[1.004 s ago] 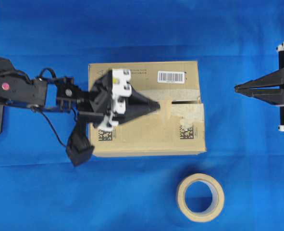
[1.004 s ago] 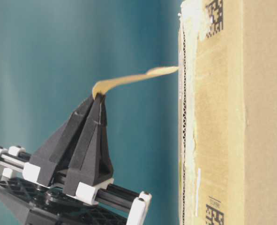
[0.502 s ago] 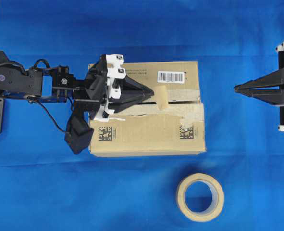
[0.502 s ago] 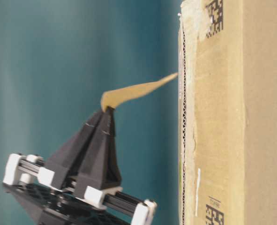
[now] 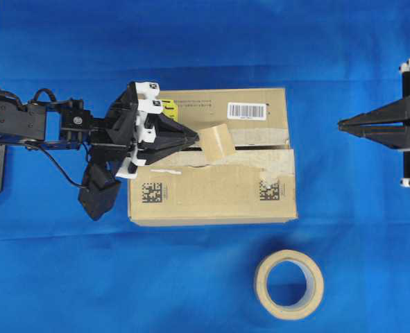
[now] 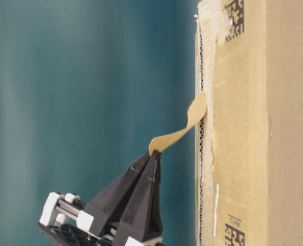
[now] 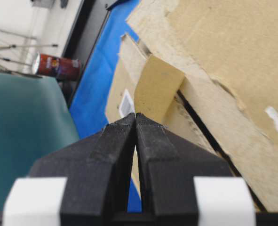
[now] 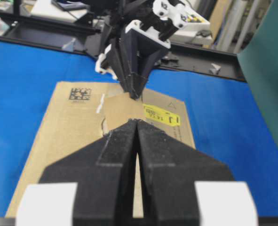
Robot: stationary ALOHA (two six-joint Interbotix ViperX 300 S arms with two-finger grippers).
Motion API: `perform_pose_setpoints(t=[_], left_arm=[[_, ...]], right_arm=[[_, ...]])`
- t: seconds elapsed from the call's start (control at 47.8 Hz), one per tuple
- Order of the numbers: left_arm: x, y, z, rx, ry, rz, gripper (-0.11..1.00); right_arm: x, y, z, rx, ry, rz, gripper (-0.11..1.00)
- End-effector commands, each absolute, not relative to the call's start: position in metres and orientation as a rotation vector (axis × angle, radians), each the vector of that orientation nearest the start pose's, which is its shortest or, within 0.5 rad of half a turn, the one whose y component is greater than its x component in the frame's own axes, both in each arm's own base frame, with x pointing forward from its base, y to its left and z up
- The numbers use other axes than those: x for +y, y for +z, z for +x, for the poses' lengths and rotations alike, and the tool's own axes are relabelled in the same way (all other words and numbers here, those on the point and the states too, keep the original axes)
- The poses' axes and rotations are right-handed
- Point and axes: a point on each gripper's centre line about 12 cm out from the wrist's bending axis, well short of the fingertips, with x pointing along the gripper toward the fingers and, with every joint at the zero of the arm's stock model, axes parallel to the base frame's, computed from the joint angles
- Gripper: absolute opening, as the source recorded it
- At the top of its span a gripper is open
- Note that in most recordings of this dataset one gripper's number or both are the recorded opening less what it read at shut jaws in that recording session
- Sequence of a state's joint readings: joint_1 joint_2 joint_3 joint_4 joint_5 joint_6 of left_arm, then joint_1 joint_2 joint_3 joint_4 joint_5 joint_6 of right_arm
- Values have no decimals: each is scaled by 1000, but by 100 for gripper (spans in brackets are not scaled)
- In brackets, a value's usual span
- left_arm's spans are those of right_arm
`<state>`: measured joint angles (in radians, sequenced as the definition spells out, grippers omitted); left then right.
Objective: Apply tape along the seams of the closed cardboard box to seal it securely.
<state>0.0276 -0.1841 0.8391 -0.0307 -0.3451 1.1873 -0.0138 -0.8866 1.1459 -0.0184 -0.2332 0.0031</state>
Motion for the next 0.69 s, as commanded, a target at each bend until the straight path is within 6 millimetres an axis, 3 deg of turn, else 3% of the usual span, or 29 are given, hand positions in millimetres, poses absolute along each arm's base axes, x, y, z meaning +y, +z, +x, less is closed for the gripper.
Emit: perform_pose_setpoints(t=[0.0,0.669], left_arm=[[11,224,353,268,-128,1146,0],[13,203,356,324,-159,1141,0]], right_arm=[[-3,291,217,8,-13,-15,1],[-5,287,248,57,-24,23,1]])
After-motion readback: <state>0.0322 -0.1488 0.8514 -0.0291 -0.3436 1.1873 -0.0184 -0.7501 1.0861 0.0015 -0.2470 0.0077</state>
